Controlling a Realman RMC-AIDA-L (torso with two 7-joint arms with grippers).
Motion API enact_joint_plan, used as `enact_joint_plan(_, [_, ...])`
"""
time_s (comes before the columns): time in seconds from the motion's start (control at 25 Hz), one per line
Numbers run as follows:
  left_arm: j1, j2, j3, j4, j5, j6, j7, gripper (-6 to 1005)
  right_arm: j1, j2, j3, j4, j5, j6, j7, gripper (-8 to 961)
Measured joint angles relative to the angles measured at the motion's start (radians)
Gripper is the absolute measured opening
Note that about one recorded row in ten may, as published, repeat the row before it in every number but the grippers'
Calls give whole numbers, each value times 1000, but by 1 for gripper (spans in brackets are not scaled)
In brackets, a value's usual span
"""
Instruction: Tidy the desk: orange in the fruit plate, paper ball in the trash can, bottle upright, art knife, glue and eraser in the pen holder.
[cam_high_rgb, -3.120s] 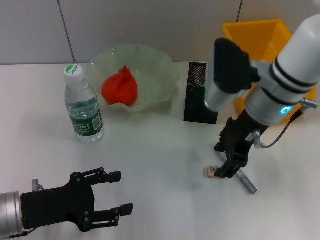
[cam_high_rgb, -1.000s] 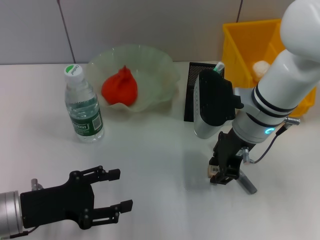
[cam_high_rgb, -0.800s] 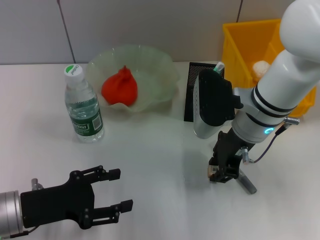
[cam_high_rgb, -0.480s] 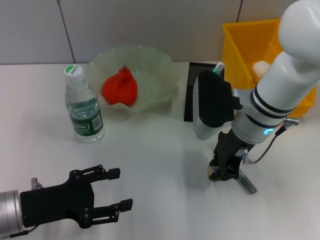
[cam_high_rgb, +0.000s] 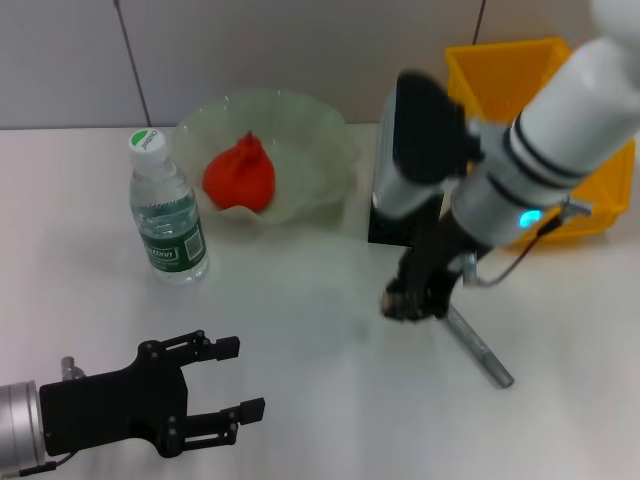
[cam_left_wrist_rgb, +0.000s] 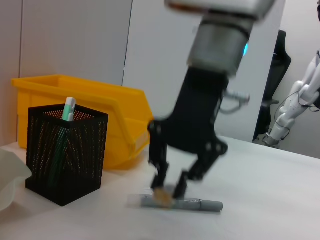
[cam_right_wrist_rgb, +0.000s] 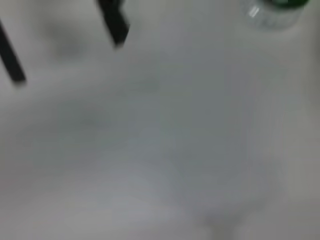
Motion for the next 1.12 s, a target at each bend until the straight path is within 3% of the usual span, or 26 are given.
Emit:
enact_joint_plan(0.28, [1, 0, 0, -2, -1, 0, 0, 787, 7, -5, 223, -173, -17, -58, 108, 259])
enact_joint_plan(0.52, [2, 0, 0, -2, -2, 3, 0, 788, 35, -8, 372, -201, -120, 25, 228, 271])
enact_joint_plan(0.68, [2, 0, 0, -2, -2, 6, 0, 788, 37, -14, 379, -173, -159, 89, 283, 278])
enact_joint_plan(1.12, [1, 0, 0, -2, -2, 8, 0, 787, 49, -6, 372, -12, -195, 230, 285, 299])
